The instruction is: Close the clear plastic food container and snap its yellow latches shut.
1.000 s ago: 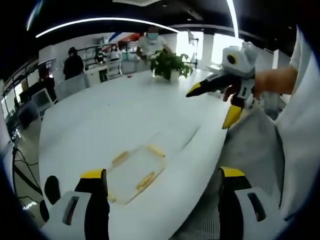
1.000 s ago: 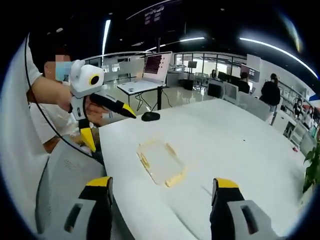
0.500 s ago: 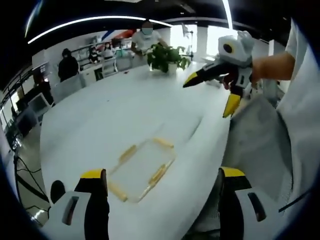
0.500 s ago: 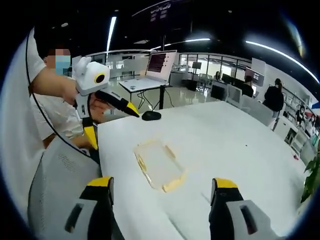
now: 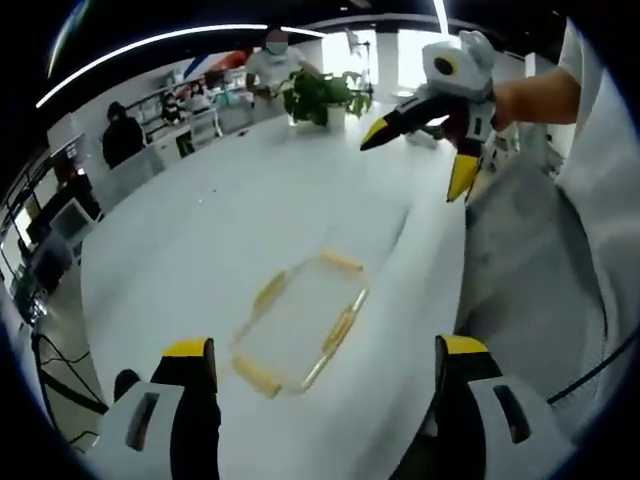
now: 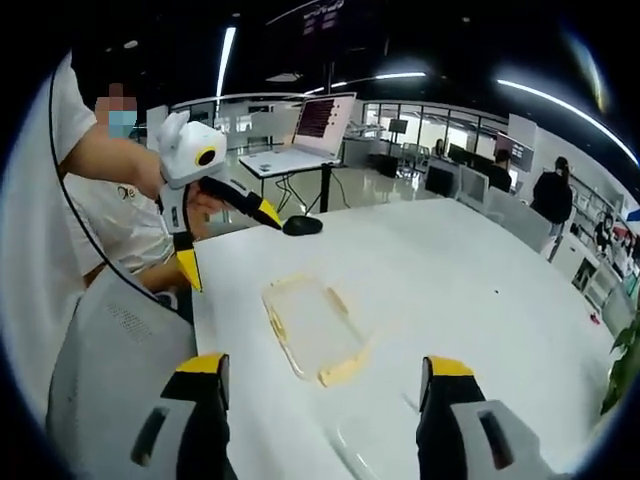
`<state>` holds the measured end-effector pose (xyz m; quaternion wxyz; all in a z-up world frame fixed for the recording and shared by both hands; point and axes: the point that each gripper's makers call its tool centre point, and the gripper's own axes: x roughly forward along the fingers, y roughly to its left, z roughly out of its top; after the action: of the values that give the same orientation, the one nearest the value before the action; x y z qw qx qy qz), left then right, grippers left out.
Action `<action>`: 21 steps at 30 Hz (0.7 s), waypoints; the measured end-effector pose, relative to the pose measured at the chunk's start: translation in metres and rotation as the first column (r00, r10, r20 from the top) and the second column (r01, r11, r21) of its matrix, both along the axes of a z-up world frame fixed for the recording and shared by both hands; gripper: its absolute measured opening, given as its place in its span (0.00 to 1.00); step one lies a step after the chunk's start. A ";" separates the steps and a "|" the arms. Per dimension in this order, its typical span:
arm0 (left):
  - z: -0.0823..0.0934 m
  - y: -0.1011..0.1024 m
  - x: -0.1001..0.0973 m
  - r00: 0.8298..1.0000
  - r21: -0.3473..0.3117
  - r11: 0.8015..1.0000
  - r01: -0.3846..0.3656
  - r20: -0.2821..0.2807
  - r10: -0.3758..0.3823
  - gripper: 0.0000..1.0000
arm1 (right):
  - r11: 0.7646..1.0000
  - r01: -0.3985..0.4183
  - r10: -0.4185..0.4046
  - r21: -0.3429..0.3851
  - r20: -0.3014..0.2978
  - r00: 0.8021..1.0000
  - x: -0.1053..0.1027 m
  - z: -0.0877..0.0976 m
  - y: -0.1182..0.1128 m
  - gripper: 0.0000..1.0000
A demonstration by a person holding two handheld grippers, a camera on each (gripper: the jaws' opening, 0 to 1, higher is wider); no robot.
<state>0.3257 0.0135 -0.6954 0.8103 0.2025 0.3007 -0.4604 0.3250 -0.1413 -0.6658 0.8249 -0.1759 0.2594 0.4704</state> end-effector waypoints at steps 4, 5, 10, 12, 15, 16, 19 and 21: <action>-0.001 0.002 0.005 1.000 0.002 1.000 0.011 -0.008 -0.011 0.90 | 0.999 -0.021 0.021 -0.026 0.003 1.000 0.003 -0.006 0.001 0.77; -0.001 0.004 0.007 1.000 0.007 1.000 0.014 -0.007 -0.014 0.89 | 0.999 -0.023 0.023 -0.028 0.002 1.000 0.004 -0.007 0.001 0.77; -0.003 0.008 0.013 0.999 0.007 0.999 0.036 -0.021 -0.035 0.89 | 0.998 -0.037 0.037 -0.047 -0.007 0.999 0.006 -0.016 0.001 0.76; -0.004 0.008 0.014 0.998 0.002 0.999 0.050 -0.031 -0.050 0.88 | 0.998 -0.051 0.050 -0.049 -0.009 0.999 0.005 -0.017 0.003 0.76; -0.009 0.010 0.015 0.997 0.026 0.997 0.072 -0.039 -0.071 0.87 | 0.997 -0.057 0.057 -0.057 -0.008 0.998 0.008 -0.019 0.004 0.76; -0.010 0.011 0.016 0.996 0.030 0.997 0.076 -0.038 -0.075 0.88 | 0.997 -0.060 0.059 -0.058 -0.009 0.998 0.009 -0.020 0.004 0.76; -0.012 0.010 0.015 0.994 0.029 0.995 0.098 -0.047 -0.097 0.88 | 0.995 -0.075 0.073 -0.067 -0.027 0.997 0.010 -0.023 0.004 0.75; -0.014 0.011 0.017 0.993 0.040 0.993 0.107 -0.044 -0.106 0.87 | 0.994 -0.091 0.089 -0.066 -0.032 0.995 0.010 -0.024 0.005 0.75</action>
<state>0.3426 0.0245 -0.7097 0.7737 0.2256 0.3158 -0.5007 0.3352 -0.1362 -0.6895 0.7926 -0.2081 0.2788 0.5008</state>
